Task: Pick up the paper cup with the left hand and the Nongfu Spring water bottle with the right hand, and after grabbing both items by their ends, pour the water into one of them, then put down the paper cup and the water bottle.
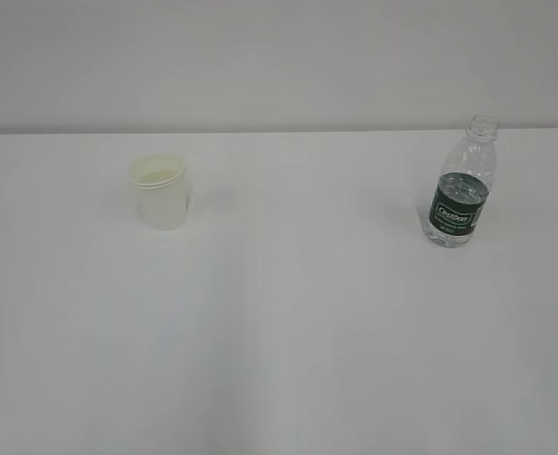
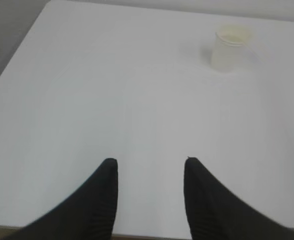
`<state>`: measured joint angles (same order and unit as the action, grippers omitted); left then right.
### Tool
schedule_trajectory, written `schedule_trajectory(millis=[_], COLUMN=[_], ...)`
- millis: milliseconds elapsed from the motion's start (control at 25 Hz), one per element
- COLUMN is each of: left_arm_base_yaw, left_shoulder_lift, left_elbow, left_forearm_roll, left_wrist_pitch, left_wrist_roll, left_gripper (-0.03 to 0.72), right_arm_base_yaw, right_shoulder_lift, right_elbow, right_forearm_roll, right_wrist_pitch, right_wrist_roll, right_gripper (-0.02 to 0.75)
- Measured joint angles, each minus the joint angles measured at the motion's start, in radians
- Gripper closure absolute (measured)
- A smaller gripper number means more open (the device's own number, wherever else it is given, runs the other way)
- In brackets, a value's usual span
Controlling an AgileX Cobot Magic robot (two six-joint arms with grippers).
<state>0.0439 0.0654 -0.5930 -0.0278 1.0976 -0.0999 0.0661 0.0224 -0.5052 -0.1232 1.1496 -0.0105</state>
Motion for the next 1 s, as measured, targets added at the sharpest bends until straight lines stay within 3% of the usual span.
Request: schedule_trajectory(millis=[160, 440, 520, 720, 1000], left_arm_base_yaw=[0.0, 0.0, 0.0, 0.0, 0.0], left_shoulder_lift=[0.0, 0.0, 0.0, 0.0, 0.0], left_elbow=[0.062, 0.064, 0.064, 0.064, 0.064], left_forearm_roll=[-0.002, -0.004, -0.004, -0.005, -0.005], left_wrist_pitch=[0.0, 0.0, 0.0, 0.0, 0.0], left_wrist_roll=[0.0, 0.0, 0.0, 0.0, 0.0], left_gripper=[0.381, 0.372, 0.317, 0.081, 0.065], right_arm_base_yaw=[0.0, 0.0, 0.0, 0.0, 0.0], right_shoulder_lift=[0.0, 0.0, 0.0, 0.0, 0.0], right_elbow=[0.0, 0.0, 0.0, 0.0, 0.0], right_forearm_roll=[0.0, 0.0, 0.0, 0.0, 0.0], right_wrist_pitch=[0.0, 0.0, 0.0, 0.0, 0.0], right_wrist_roll=[0.0, 0.0, 0.0, 0.0, 0.0], right_gripper=[0.237, 0.237, 0.237, 0.237, 0.237])
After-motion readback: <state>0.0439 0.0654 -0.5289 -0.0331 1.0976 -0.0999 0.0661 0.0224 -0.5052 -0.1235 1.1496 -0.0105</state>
